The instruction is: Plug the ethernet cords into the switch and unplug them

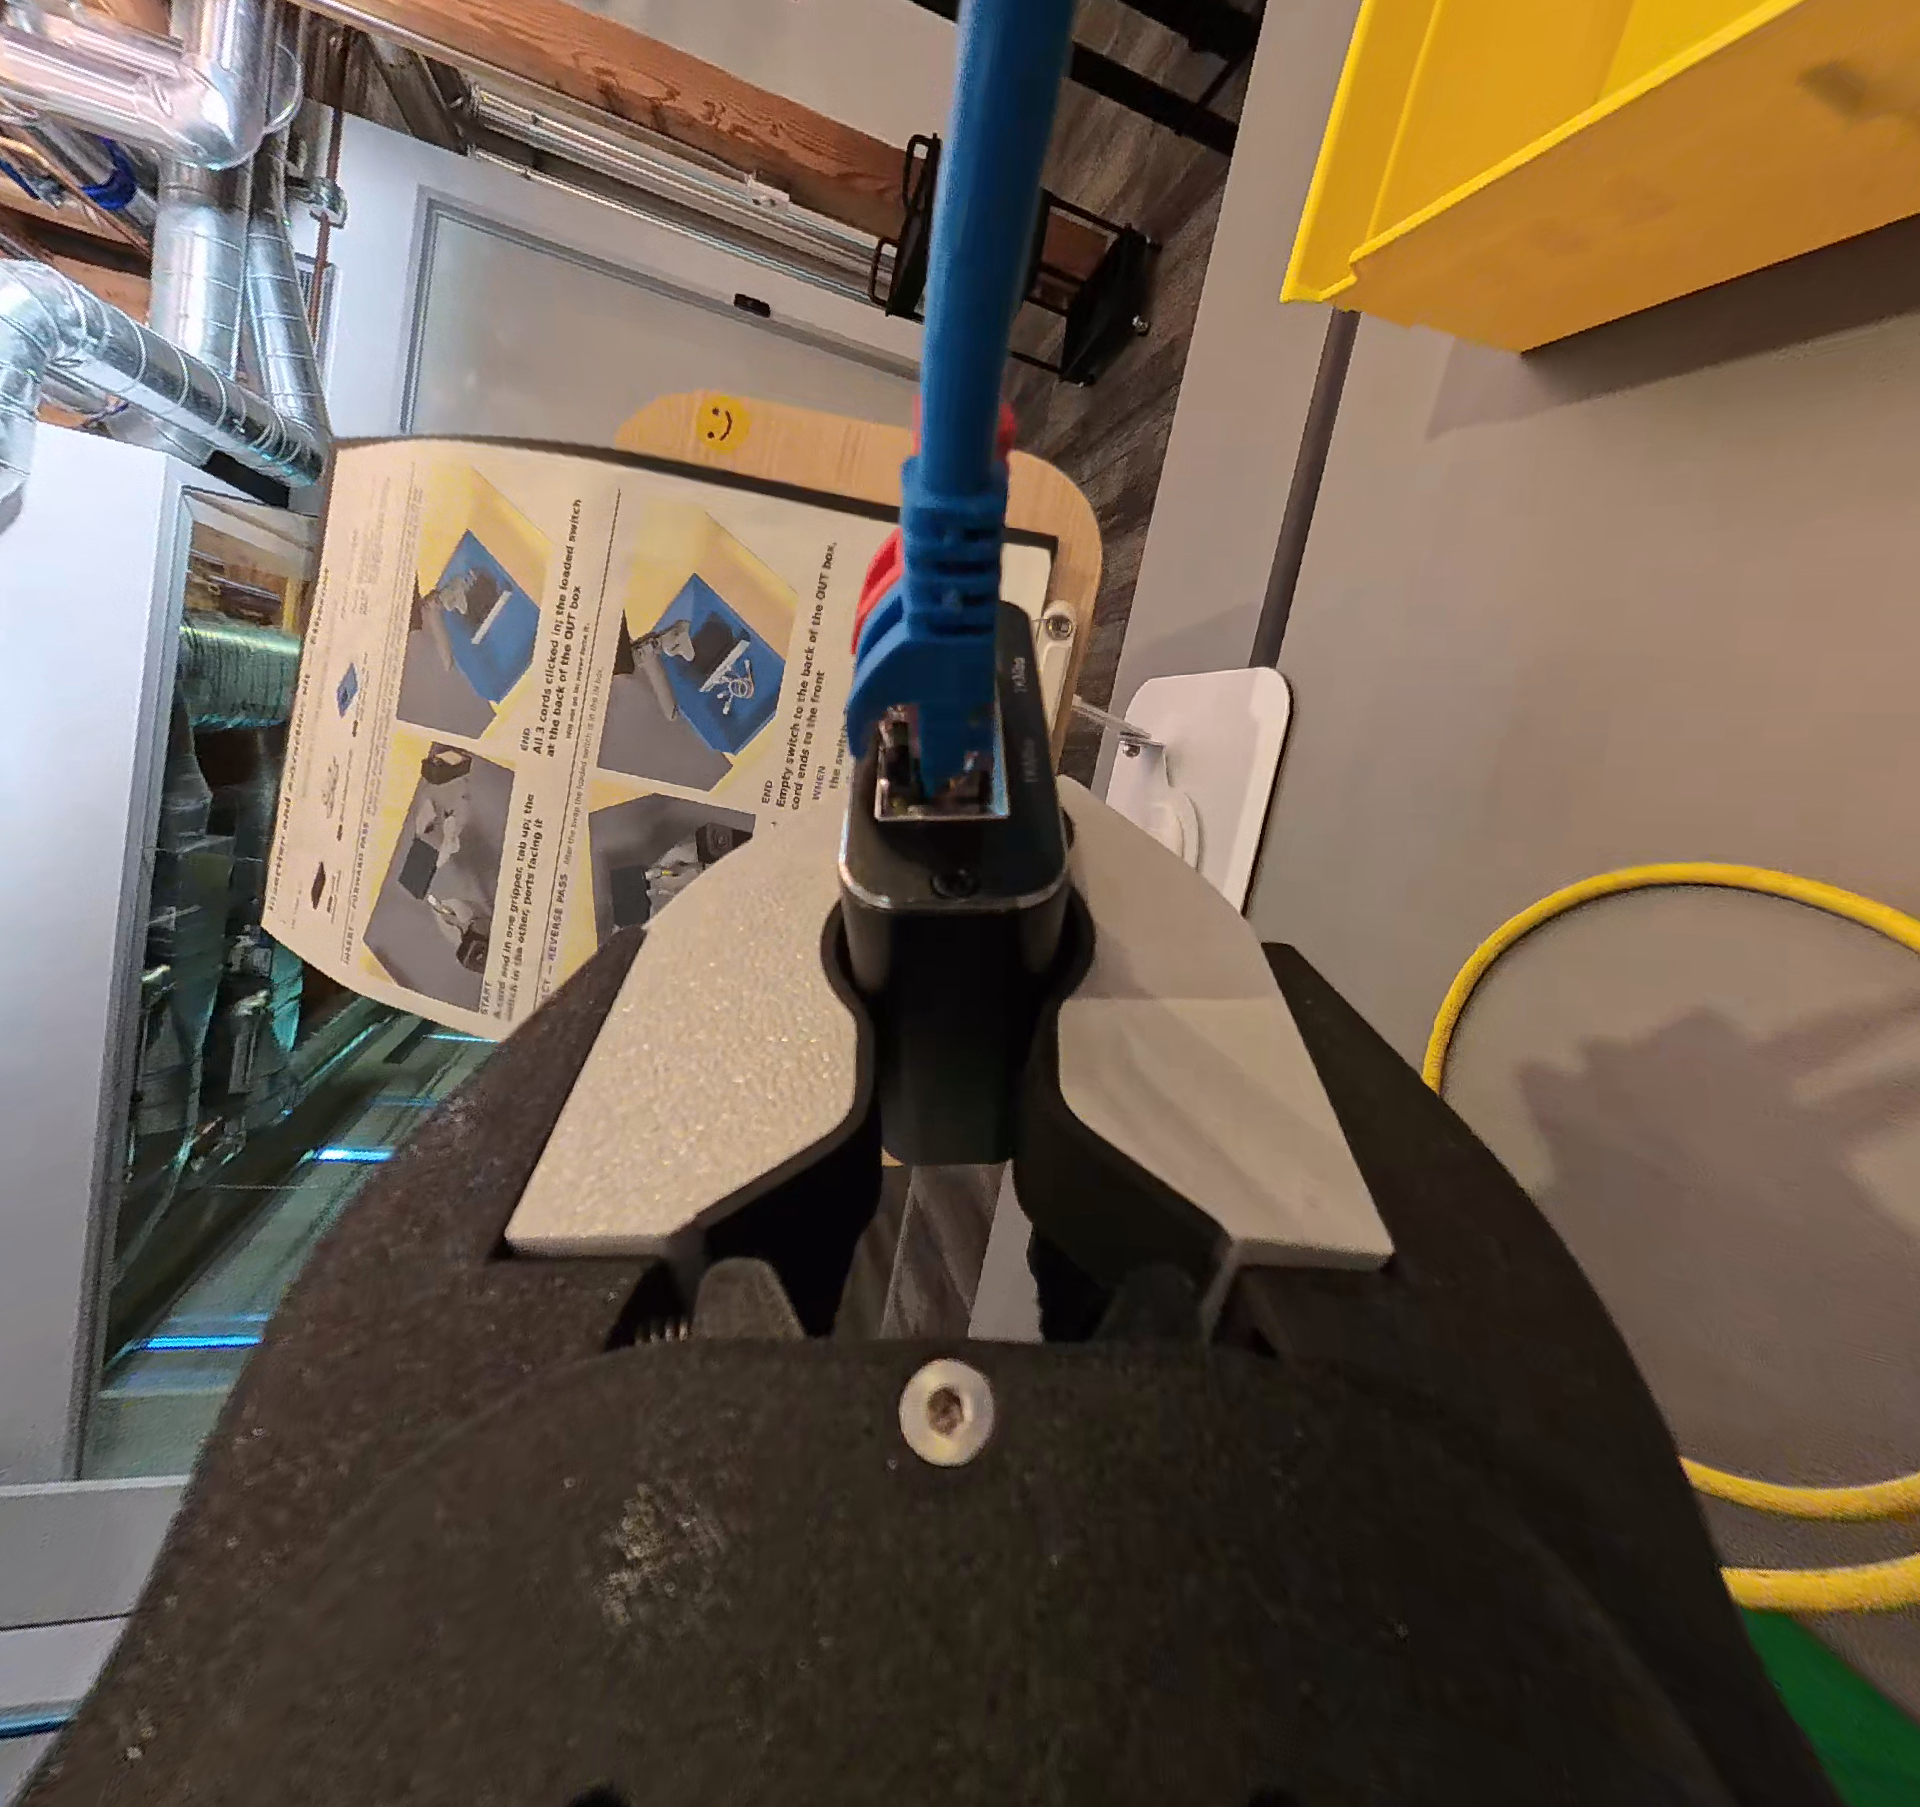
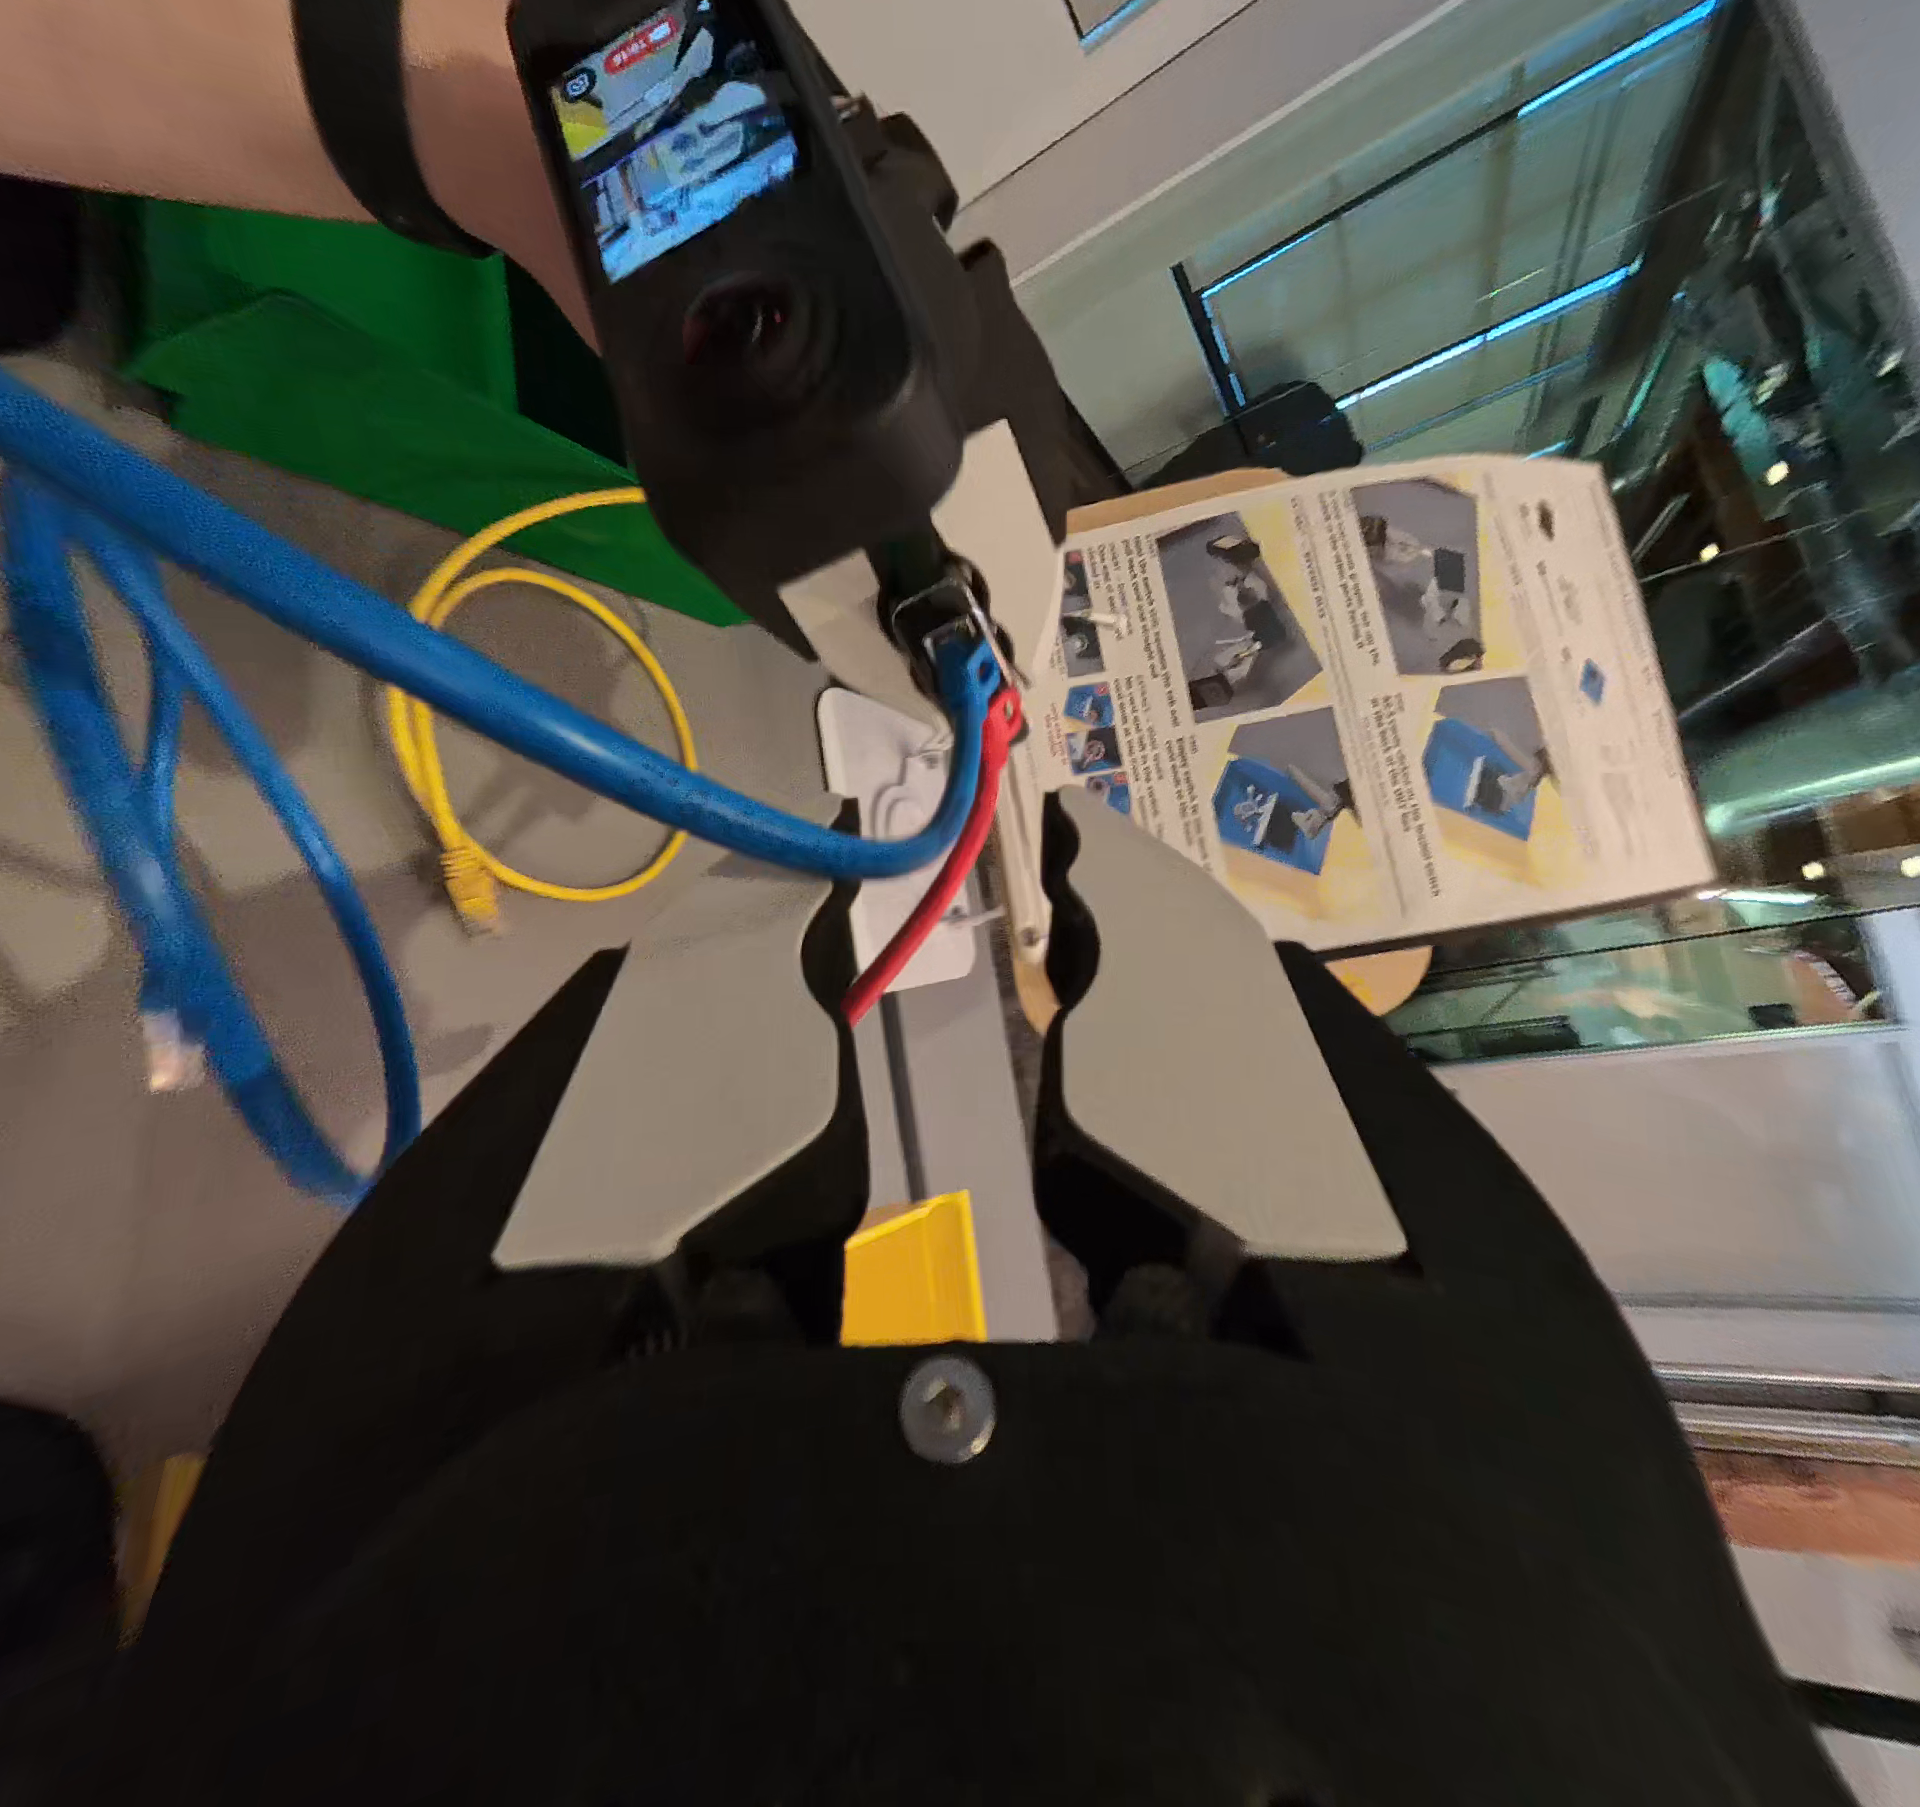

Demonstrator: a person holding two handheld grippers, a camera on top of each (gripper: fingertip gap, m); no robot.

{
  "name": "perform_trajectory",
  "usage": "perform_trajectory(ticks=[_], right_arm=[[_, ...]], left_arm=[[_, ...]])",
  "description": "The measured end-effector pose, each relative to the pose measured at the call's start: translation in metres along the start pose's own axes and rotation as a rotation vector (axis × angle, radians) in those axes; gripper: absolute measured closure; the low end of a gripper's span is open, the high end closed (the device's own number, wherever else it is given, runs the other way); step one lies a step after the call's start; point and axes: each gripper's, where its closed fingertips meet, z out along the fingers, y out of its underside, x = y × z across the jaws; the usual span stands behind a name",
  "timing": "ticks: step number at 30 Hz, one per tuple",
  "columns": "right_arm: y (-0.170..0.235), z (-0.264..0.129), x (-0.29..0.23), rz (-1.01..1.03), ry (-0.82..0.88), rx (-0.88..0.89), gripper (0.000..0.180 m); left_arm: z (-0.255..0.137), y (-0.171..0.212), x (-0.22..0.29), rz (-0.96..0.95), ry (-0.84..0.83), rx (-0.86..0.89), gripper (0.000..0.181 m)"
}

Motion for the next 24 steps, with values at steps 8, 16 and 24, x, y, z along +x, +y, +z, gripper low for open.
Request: perform_trajectory(ticks=[8,16,24], right_arm=[[-0.004,0.015,-0.003,-0.099,0.012,0.065,0.152],[-0.003,0.011,0.001,-0.167,0.052,0.135,0.163],[0.002,0.002,-0.015,-0.097,-0.08,0.109,0.168]], left_arm=[[-0.004,-0.017,0.01,0.037,0.027,0.046,0.155],[-0.018,-0.041,0.013,0.1,0.015,0.065,0.154],[-0.025,-0.054,0.015,0.126,0.011,0.101,0.154]])
